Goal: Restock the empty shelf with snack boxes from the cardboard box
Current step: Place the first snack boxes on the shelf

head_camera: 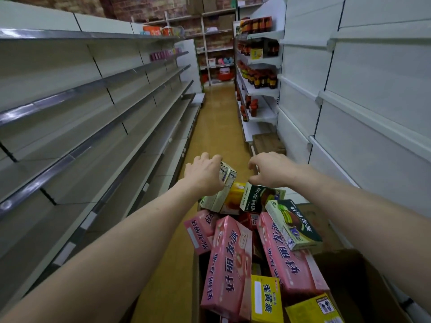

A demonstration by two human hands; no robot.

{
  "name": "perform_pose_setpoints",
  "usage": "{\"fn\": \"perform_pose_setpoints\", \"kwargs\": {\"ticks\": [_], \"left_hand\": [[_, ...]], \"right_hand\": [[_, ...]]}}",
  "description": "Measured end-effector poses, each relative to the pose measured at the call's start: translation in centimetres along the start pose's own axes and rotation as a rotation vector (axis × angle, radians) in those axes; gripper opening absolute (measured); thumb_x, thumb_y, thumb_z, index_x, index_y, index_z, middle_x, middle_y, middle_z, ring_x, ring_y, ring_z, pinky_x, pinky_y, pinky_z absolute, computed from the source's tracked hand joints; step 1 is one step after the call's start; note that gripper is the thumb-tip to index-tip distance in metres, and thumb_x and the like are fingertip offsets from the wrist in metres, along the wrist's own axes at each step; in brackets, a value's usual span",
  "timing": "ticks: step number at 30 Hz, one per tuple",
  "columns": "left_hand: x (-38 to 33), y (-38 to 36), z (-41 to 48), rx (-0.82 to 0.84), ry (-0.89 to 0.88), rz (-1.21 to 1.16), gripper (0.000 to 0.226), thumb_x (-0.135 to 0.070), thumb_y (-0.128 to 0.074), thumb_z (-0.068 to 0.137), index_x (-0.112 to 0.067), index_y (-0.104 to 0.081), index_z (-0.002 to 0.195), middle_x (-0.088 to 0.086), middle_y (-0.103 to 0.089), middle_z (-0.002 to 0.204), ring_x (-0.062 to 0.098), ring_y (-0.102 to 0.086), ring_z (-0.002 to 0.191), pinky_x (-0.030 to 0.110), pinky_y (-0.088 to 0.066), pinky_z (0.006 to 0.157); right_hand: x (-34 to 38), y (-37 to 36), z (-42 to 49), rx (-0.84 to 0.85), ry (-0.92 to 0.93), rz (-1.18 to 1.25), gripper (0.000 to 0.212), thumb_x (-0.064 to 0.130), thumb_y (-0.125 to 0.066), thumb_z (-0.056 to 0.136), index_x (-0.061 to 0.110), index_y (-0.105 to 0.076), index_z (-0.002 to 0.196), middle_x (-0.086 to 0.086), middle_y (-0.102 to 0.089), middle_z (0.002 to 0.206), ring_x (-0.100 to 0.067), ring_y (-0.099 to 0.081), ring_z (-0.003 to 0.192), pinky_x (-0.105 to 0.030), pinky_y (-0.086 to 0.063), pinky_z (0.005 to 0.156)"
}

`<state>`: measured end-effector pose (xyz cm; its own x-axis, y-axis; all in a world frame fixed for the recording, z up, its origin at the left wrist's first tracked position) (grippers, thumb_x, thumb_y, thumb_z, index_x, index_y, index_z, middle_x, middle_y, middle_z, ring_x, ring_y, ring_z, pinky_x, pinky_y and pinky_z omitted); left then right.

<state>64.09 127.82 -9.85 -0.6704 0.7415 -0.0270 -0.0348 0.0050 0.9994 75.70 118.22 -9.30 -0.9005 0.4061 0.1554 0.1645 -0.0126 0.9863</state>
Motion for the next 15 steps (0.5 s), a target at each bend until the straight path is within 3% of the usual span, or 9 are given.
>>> {"fn": "perform_pose_setpoints", "kwargs": {"ticks": [7, 15], "left_hand": [[3.9, -3.4, 5.5, 0.084, 0.034, -0.090, 0.075, -0.042, -0.067, 0.084, -0.017, -0.031, 0.145, 0.010, -0.043, 0.133, 0.028, -0.043, 0.123, 0.045, -0.042, 0.102], [6.8, -8.6, 11.4, 0.147, 0.062, -0.204, 0.091, -0.050, -0.070, 0.080, -0.021, -0.019, 0.150, 0.009, -0.039, 0.138, 0.027, -0.038, 0.128, 0.044, -0.036, 0.103]], "right_hand": [[0.9, -2.5, 5.7, 0.015, -0.037, 0.019, 0.043, 0.035, -0.055, 0.093, 0.017, -0.051, 0.132, -0.006, -0.058, 0.126, -0.026, -0.055, 0.112, -0.042, -0.050, 0.092], [1.2, -6.8, 11.8, 0.056, -0.147, 0.074, 0.044, 0.032, -0.051, 0.094, 0.018, -0.043, 0.134, -0.010, -0.051, 0.124, -0.029, -0.054, 0.107, -0.036, -0.046, 0.082]]}}
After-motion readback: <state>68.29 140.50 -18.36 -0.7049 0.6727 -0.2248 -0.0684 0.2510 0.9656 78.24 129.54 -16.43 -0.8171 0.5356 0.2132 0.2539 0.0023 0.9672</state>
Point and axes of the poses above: each hand's wrist, its own z-axis towards the middle knuckle, its own y-axis out of the back of the hand, x = y × z, the point moved 5 cm from there along z, towards the middle knuckle
